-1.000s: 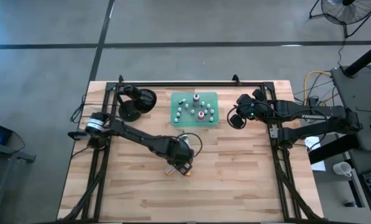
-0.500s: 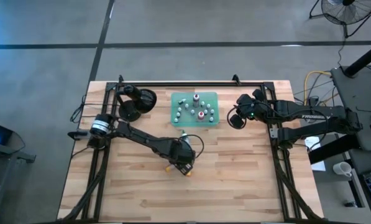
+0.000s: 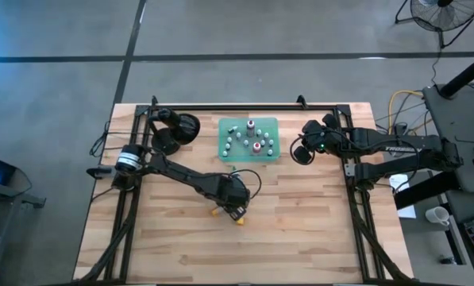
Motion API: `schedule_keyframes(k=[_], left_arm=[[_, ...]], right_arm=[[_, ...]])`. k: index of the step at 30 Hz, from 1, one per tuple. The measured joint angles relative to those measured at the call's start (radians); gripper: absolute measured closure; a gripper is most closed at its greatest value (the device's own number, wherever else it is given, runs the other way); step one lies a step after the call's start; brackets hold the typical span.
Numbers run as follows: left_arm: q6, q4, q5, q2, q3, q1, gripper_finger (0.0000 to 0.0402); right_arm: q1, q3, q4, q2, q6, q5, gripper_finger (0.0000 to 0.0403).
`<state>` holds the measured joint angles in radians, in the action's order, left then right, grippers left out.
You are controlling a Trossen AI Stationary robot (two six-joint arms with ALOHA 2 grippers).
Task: Pick & Place food coloring
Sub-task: Put the left big yellow food coloring bottle into the bin
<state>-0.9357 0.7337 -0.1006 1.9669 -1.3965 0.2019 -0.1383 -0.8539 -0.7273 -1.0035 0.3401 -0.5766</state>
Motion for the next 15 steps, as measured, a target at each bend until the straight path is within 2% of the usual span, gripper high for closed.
schedule_keyframes(k=[3,7,10,12,15], left_arm=[[0.025,-0.002,-0.059,-0.041,-0.023,0.001,0.0288],[0.099,-0.011,-0.220,-0.123,-0.044,0.002,0.0288],[0.234,-0.078,-0.355,-0.178,-0.041,0.002,0.0288],[0.363,-0.149,-0.420,-0.213,-0.035,0.003,0.0289],[0.537,-0.285,-0.461,-0.240,-0.031,0.003,0.0285]], right_arm=[[0.000,0.000,0.002,0.000,-0.005,0.048,0.0321],[0.000,0.000,0.025,0.000,-0.071,0.298,0.0321],[0.001,0.000,0.080,0.000,-0.143,0.545,0.0321],[0.002,0.000,0.133,0.000,-0.167,0.661,0.0321],[0.002,0.000,0.208,0.000,-0.187,0.701,0.0321]])
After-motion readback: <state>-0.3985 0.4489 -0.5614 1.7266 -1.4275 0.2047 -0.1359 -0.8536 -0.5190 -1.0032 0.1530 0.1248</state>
